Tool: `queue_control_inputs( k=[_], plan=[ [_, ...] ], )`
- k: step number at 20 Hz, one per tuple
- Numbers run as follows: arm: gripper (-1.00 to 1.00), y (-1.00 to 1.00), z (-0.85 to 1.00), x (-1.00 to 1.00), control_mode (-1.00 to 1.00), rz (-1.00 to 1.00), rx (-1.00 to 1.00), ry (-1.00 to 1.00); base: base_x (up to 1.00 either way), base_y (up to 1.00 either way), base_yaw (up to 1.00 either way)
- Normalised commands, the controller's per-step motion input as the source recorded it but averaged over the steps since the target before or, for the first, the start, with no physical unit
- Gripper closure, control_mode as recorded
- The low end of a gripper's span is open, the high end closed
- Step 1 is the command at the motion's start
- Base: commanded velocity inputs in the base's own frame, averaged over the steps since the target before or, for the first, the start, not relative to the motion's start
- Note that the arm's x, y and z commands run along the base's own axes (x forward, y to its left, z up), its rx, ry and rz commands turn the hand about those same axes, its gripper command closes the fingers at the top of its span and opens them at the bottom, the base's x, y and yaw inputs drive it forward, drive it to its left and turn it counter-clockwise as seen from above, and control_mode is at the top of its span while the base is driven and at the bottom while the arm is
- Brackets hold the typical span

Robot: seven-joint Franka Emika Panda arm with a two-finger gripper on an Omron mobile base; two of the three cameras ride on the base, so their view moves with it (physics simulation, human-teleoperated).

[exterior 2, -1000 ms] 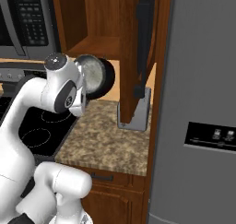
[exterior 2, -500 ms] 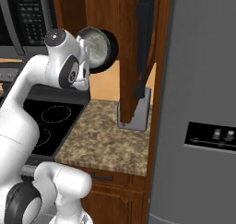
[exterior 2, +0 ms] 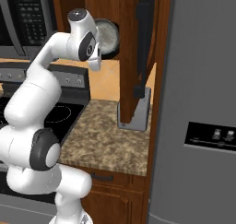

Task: Pick up the bowls on the counter and stack them on top of one another in the open cabinet. Place the smaller bowl on top of the larger bowl.

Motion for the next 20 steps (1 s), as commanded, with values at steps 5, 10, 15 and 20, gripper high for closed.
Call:
queue_control_inputs(
  k=[5,10,15,20],
  plan=[
    [-1.00,-0.12,0.18,0.99,-1.00,0.01,0.00,0.00,0.00,0.00,0.00],
    [-1.00,0.00,0.00,0.14,-1.00,0.00,0.00,0.00,0.00,0.00,0.00],
    [-1.00,0.00,-0.33,-0.90,-1.00,0.00,0.01,-0.22,0.00,0.00,0.00],
    [-1.00,0.00,-0.88,-1.00,-1.00,-0.01,0.01,-0.23,0.00,0.00,0.00]
  ],
)
